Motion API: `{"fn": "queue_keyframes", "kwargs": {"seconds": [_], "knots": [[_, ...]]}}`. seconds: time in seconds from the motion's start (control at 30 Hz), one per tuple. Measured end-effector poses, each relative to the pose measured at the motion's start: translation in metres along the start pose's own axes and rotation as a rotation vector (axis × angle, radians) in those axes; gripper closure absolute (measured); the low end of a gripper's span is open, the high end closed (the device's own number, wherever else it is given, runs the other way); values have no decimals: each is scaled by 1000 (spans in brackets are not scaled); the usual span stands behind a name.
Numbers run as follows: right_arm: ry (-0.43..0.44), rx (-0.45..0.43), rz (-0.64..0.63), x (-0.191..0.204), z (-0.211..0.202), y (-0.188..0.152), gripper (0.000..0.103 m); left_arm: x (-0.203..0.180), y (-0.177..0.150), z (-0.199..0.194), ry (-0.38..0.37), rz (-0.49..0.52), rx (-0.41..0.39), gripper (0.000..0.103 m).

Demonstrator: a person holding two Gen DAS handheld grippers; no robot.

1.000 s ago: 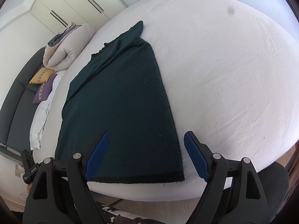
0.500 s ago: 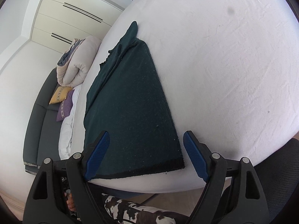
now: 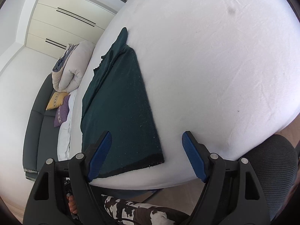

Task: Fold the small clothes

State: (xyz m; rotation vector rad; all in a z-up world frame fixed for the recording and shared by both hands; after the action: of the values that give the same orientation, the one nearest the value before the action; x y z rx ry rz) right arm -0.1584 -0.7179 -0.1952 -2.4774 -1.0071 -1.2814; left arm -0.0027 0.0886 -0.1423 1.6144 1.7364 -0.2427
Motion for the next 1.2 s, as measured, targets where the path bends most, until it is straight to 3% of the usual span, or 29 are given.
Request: {"fn": "queue_keyframes", "kwargs": {"seconds": [0.17,0.37,0.43,0.5,0.57,0.6,0.63,0.77,0.97,1.2], "knots": [[-40,81,-31,3,16,-12,32,1,3,-2,0,12,-7,97],[-33,161,3,6,36,-13,47,4,5,-4,-21,-5,-25,97],[-21,170,15,6,40,-10,54,5,4,-3,-26,-20,-36,97],[2,176,51,4,42,-9,74,6,3,-3,-32,-29,-41,97],[13,179,60,2,42,-11,80,5,2,-4,-32,-25,-47,97],[6,180,49,3,44,-13,91,5,2,-5,-32,-22,-48,97],[2,184,42,2,43,-16,95,3,2,-5,-32,-16,-49,97],[39,177,14,16,37,-20,97,-5,7,-12,-46,4,-72,97],[126,189,-61,73,32,-11,97,-19,36,-33,-128,-13,-165,97],[193,161,-96,144,44,41,97,-45,104,-51,-175,34,-266,97]]}}
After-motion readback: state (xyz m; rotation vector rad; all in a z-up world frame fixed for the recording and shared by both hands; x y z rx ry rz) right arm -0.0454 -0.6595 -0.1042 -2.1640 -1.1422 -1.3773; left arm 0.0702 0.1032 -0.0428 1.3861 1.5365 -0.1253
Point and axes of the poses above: each gripper's, at about its wrist camera, not at the fingertips, and z roughly the way its jaws point, x to its left, y to its top, the point moved 7 cm from there along z, roughly the way its jaws point, and after that the axes turned 12 degrees about z, right-handed, at the moved point
